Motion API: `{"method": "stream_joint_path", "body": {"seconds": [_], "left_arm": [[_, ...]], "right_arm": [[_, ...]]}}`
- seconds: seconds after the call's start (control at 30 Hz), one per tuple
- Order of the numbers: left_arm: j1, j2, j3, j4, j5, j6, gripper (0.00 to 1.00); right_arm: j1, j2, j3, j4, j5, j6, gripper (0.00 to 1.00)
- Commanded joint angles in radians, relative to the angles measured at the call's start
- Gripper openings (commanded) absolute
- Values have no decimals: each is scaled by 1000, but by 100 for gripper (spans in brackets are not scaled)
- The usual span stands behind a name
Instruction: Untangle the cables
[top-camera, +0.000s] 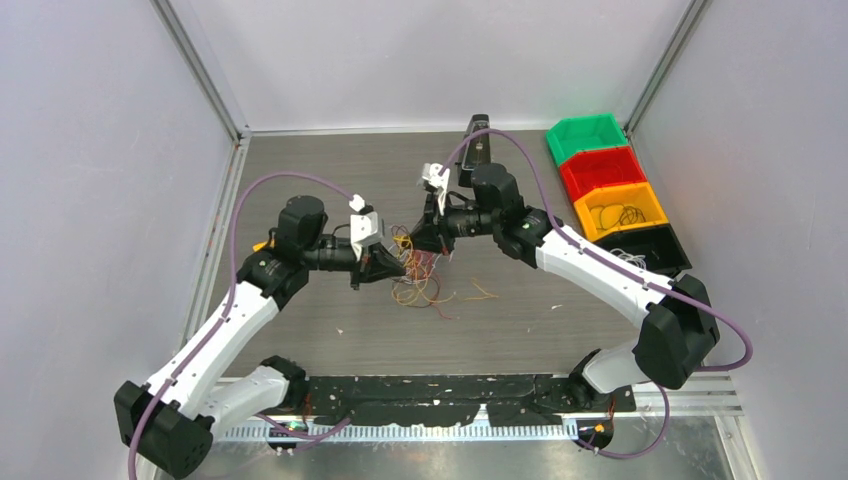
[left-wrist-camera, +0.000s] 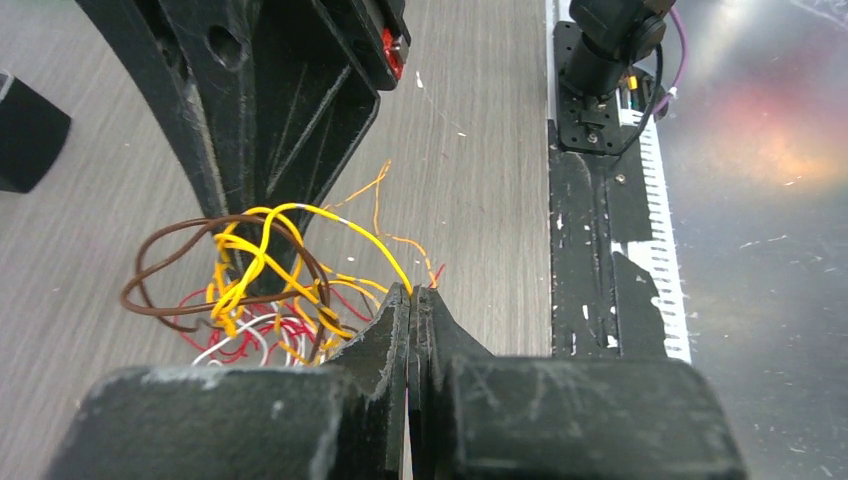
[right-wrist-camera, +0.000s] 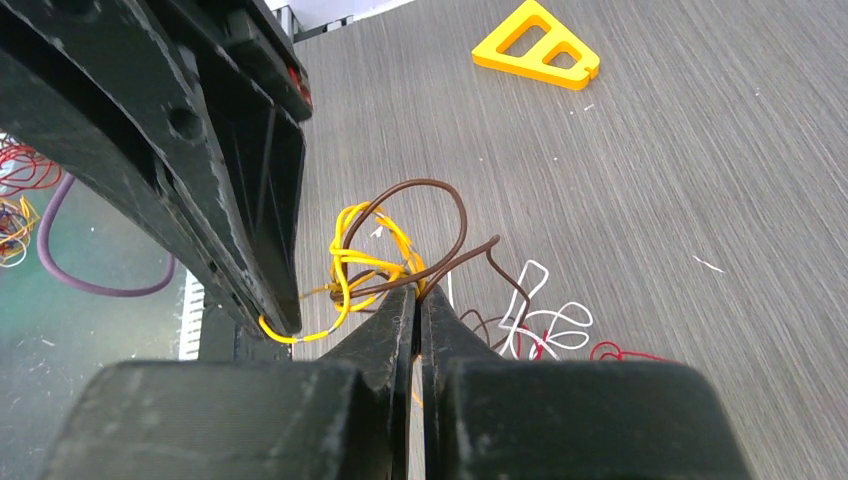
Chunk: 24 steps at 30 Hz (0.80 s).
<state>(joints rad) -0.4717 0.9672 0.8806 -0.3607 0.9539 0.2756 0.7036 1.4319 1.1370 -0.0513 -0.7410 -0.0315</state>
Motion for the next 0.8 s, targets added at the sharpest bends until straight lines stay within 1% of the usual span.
{"method": "stream_joint_path", "body": {"seconds": [0.0,0.07,0.17,0.23,0.3,0.37,0.5,0.57,0.77], "left_arm": [[-13,21,24,11,79,-43,0],[-21,-2,36,12,96,-45,0],[-22,-39,68,33,114,-56,0],[-22,-44,104,47,140,-91,0],[-21,-38,141,73,171,-161,0],[-22,-37,164,135,179,-248,0],[-22,-46,184,330,159,-467,0],[-22,-44,210,400,141,-542,0],[-10,-41,274,442,80,-606,0]], "right_arm": [[-5,10,50,103,45,67,5],[-14,20,49,107,95,89,5],[-64,46,37,139,195,154,6],[-98,85,50,157,214,211,6],[-117,130,70,159,218,247,7],[-122,158,80,160,220,240,8],[-122,209,79,149,212,222,11],[-122,224,64,142,221,206,12],[-127,238,9,121,217,150,19]]}}
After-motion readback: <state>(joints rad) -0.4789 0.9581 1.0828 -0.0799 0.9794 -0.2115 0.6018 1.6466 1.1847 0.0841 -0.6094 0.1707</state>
